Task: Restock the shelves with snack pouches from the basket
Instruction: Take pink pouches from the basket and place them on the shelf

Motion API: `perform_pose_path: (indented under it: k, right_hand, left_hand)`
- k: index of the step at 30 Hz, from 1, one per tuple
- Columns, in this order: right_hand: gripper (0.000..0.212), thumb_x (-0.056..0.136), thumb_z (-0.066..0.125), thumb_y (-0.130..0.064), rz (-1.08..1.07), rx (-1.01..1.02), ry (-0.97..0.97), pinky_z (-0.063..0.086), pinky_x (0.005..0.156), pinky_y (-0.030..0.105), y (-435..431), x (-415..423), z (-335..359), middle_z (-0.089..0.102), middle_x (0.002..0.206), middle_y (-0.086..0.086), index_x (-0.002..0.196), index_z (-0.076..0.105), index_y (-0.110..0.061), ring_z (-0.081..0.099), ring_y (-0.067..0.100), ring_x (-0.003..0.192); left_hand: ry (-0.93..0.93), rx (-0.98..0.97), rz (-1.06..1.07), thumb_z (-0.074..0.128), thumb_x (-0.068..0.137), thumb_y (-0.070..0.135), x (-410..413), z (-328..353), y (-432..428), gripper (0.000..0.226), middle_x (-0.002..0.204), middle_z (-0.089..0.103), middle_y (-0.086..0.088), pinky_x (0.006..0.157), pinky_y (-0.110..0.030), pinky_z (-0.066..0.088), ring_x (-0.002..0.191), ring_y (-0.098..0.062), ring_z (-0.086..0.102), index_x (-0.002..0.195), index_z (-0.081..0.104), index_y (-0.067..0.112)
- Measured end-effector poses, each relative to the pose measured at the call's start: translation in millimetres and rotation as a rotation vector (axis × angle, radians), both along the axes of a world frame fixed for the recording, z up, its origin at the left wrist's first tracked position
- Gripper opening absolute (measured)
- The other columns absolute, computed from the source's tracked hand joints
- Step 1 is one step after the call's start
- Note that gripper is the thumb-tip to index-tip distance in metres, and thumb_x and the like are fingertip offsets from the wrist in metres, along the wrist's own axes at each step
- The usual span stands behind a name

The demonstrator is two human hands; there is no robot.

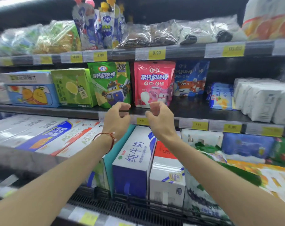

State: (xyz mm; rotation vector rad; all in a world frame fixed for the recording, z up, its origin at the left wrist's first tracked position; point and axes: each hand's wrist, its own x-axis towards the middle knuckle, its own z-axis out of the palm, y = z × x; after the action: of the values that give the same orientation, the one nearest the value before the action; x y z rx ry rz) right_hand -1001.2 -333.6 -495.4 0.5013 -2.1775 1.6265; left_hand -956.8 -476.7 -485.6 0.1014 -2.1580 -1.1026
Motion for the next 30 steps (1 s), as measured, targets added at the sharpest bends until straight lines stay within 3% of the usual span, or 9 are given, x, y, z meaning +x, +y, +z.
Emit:
perform_pose_path:
  k: [6, 8, 12, 17, 21, 25, 30]
  right_hand:
    - [0.017, 0.093, 0.065, -0.011, 0.219, -0.088, -0.072, 0.052, 0.082, 0.018, -37.3, 80.5, -32.1, 0.069, 0.103, -0.006, 0.110, 0.068, -0.014, 0.064, 0.009, 0.094]
    - [0.015, 0.094, 0.066, -0.012, 0.296, -0.108, -0.104, 0.053, 0.080, 0.021, -50.4, 103.1, -44.9, 0.069, 0.099, -0.010, 0.108, 0.070, -0.016, 0.063, 0.001, 0.091]
    - [0.016, 0.094, 0.065, -0.009, 0.408, -0.082, -0.151, 0.047, 0.076, 0.007, -75.1, 141.5, -68.7, 0.069, 0.096, -0.011, 0.108, 0.071, -0.015, 0.062, -0.008, 0.085]
    - [0.015, 0.091, 0.067, -0.010, 0.495, -0.006, -0.223, 0.046, 0.077, 0.009, -117.3, 184.2, -98.9, 0.070, 0.092, -0.012, 0.103, 0.073, -0.016, 0.061, -0.009, 0.081]
    - [0.013, 0.093, 0.068, -0.016, 0.616, 0.077, -0.292, 0.047, 0.076, 0.011, -158.0, 224.2, -123.8, 0.071, 0.095, -0.014, 0.103, 0.073, -0.022, 0.064, -0.003, 0.088]
    - [0.011, 0.091, 0.069, -0.017, 0.721, 0.141, -0.331, 0.052, 0.083, 0.023, -209.5, 270.7, -144.6, 0.072, 0.094, -0.013, 0.097, 0.073, -0.026, 0.066, 0.003, 0.091]
    - [0.015, 0.091, 0.068, -0.016, 0.832, 0.238, -0.344, 0.052, 0.083, 0.021, -282.2, 328.2, -163.5, 0.073, 0.096, -0.011, 0.104, 0.076, -0.019, 0.066, 0.002, 0.089]
  left_hand:
    - [-0.078, 0.087, 0.085, 0.057, 0.087, 0.003, 80.2, -41.2, -32.9, 0.028, 0.105, 0.067, 0.010, 0.066, -0.008, 0.046, 0.090, -0.004, 0.063, 0.106, 0.065, 0.021]
    - [-0.106, 0.099, 0.145, 0.057, 0.087, 0.002, 109.3, -52.6, -47.9, 0.028, 0.105, 0.067, 0.010, 0.069, -0.008, 0.047, 0.090, -0.004, 0.064, 0.106, 0.065, 0.021]
    - [-0.168, 0.132, 0.230, 0.059, 0.087, 0.003, 161.8, -73.4, -81.3, 0.028, 0.105, 0.068, 0.011, 0.078, -0.020, 0.050, 0.094, -0.005, 0.064, 0.106, 0.065, 0.022]
    - [-0.210, 0.166, 0.316, 0.059, 0.087, 0.003, 220.8, -104.3, -121.2, 0.028, 0.104, 0.069, 0.008, 0.086, -0.023, 0.051, 0.091, -0.006, 0.064, 0.108, 0.067, 0.019]
    - [-0.237, 0.189, 0.392, 0.058, 0.087, 0.005, 273.3, -129.3, -161.5, 0.029, 0.104, 0.068, 0.014, 0.085, -0.022, 0.050, 0.094, -0.002, 0.064, 0.106, 0.066, 0.025]
    - [-0.254, 0.216, 0.488, 0.059, 0.086, 0.002, 331.5, -152.7, -208.9, 0.031, 0.102, 0.068, 0.014, 0.077, -0.013, 0.048, 0.090, 0.002, 0.063, 0.105, 0.067, 0.026]
    - [-0.278, 0.273, 0.548, 0.060, 0.084, -0.002, 401.8, -182.9, -276.8, 0.033, 0.102, 0.069, 0.009, 0.085, -0.027, 0.053, 0.092, -0.011, 0.067, 0.102, 0.067, 0.025]
